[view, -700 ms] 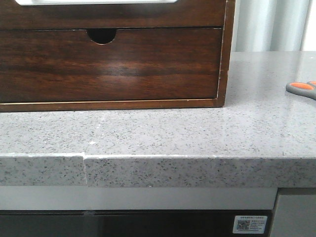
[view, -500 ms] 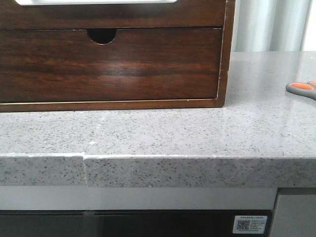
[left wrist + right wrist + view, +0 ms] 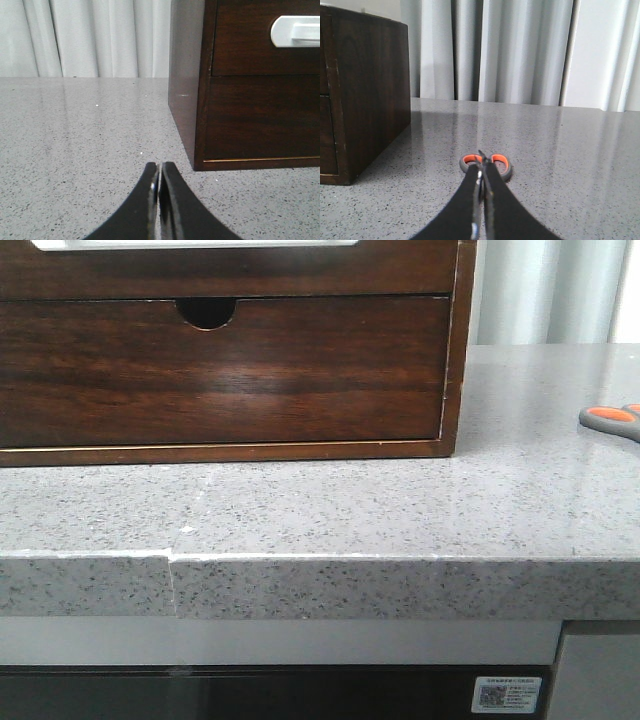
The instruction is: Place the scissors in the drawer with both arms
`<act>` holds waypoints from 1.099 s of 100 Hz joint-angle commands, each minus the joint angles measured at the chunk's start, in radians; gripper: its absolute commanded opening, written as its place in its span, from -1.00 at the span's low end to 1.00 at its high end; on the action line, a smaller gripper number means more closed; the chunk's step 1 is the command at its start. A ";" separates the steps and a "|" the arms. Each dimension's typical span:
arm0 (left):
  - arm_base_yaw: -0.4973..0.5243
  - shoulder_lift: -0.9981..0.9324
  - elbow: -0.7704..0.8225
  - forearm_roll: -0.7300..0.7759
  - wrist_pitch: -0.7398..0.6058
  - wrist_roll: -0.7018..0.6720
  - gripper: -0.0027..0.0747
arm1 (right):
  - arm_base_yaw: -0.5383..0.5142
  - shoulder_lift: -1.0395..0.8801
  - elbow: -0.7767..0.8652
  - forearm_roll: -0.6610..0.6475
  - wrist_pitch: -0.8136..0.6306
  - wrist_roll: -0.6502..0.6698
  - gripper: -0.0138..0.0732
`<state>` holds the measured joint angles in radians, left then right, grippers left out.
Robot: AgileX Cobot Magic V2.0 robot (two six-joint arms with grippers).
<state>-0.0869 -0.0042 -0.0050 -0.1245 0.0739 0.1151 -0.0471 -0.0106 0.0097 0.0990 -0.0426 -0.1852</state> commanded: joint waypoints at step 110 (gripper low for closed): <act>-0.007 0.350 -0.569 -0.048 0.198 -0.006 -0.98 | -0.005 0.335 -0.578 0.044 0.510 -0.002 -0.84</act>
<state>-0.0869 0.2804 -0.5240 -0.1697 0.3059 0.1151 -0.0471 0.2545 -0.4931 0.1407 0.4835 -0.1852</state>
